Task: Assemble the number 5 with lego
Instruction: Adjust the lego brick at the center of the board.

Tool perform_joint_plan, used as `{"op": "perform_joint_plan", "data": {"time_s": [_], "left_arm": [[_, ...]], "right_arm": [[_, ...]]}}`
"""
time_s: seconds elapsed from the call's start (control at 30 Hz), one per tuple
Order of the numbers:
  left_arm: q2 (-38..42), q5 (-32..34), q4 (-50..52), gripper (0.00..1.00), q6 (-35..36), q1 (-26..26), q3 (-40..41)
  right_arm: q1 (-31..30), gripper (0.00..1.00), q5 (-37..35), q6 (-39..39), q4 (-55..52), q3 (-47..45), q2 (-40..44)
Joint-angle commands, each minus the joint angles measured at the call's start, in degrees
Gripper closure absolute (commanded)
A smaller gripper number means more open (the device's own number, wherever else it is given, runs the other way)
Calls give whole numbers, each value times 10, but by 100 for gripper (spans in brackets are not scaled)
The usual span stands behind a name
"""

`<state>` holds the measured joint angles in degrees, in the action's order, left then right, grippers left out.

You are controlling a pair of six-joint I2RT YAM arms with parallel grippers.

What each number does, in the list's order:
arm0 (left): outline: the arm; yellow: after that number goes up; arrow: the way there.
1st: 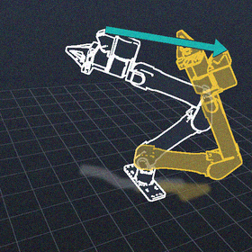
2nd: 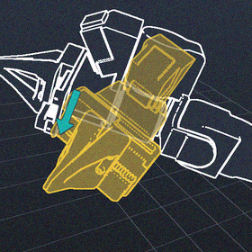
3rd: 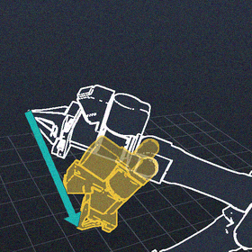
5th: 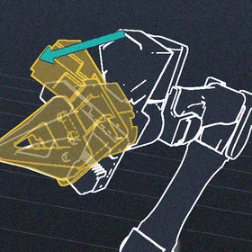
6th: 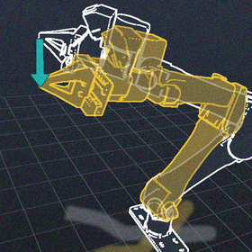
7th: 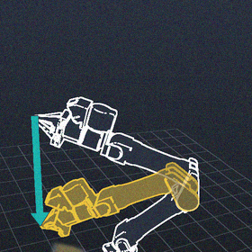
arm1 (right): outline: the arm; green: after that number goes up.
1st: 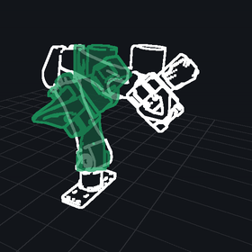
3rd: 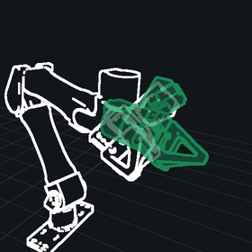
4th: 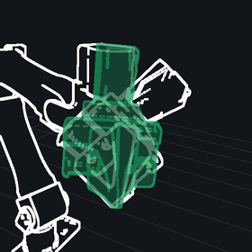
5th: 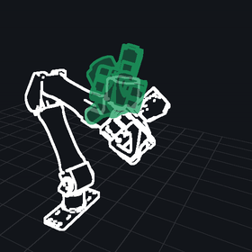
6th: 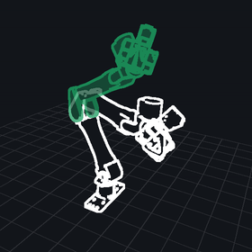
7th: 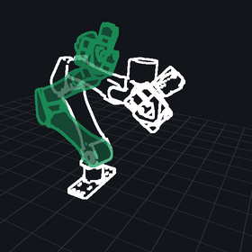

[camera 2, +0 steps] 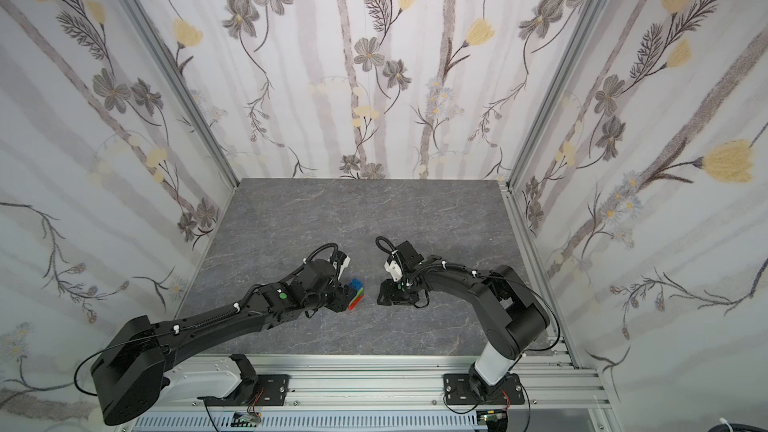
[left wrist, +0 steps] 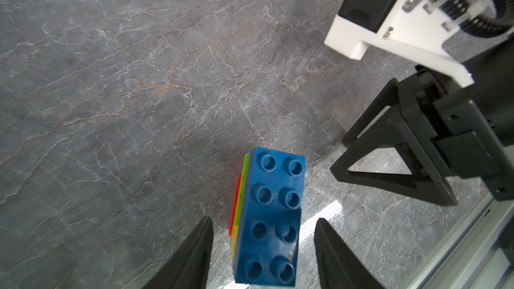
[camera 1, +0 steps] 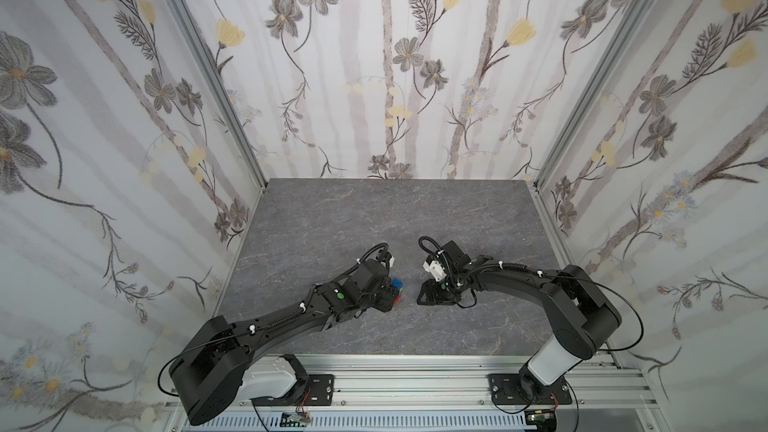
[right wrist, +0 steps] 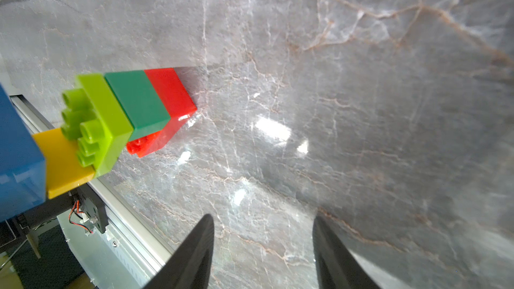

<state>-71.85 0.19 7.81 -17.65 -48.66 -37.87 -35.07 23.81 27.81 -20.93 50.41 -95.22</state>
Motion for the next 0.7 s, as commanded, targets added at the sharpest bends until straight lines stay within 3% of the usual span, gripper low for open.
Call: {"op": "perform_joint_plan", "data": {"time_s": [0.0,0.2,0.3,0.67], "left_arm": [[-1,-4,-27,41,15,-3,8],[-1,-6,-24,44,20,-6,20],[-1,-7,-24,52,19,-7,25],[-1,-4,-52,59,16,-9,49]], "right_arm": [[-1,44,-2,0,-9,4,-4],[-1,44,-2,1,-9,1,-7],[-1,44,-1,2,-8,1,-8],[-1,44,-5,4,-10,0,-2]]}}
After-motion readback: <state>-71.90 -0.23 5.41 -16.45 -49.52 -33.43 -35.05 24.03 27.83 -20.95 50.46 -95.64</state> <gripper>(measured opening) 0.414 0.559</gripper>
